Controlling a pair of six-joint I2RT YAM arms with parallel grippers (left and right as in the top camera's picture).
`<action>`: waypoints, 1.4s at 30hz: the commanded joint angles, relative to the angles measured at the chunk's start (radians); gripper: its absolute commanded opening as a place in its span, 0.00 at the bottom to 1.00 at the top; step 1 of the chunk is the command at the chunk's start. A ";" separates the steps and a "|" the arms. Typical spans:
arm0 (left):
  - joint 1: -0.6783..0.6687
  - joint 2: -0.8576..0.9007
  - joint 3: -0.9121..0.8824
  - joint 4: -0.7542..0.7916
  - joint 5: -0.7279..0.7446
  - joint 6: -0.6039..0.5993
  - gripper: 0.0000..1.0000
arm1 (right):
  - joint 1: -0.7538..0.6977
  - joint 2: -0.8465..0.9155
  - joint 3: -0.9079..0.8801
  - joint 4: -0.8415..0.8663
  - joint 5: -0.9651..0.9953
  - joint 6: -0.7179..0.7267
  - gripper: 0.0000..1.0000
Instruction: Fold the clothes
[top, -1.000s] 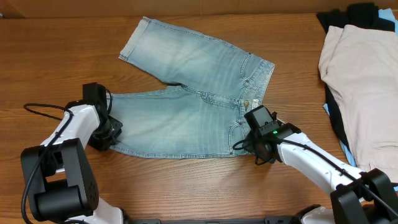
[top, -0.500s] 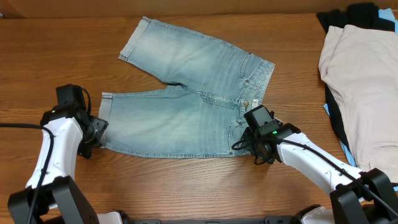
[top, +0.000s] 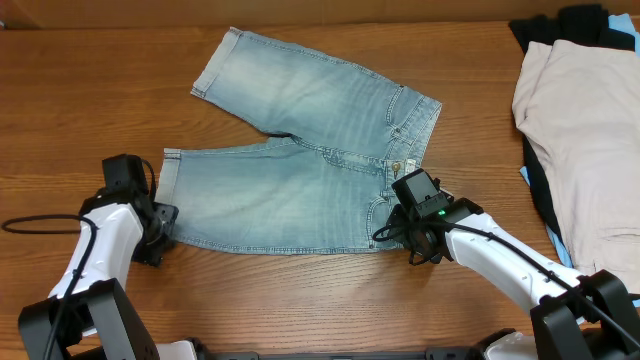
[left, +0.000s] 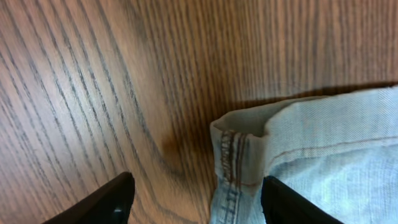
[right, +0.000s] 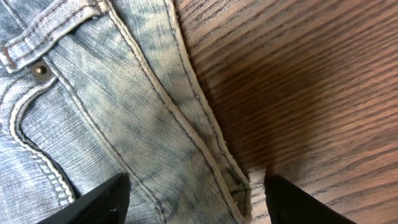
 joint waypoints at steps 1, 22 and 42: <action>0.000 0.000 -0.026 0.031 -0.011 -0.037 0.64 | -0.002 0.008 -0.005 0.004 -0.011 -0.009 0.73; -0.001 0.069 -0.069 0.224 -0.031 -0.037 0.57 | -0.002 0.008 -0.005 0.004 -0.013 -0.012 0.74; -0.001 0.191 -0.069 0.265 0.063 0.051 0.05 | 0.002 0.009 -0.006 -0.027 -0.084 -0.039 0.39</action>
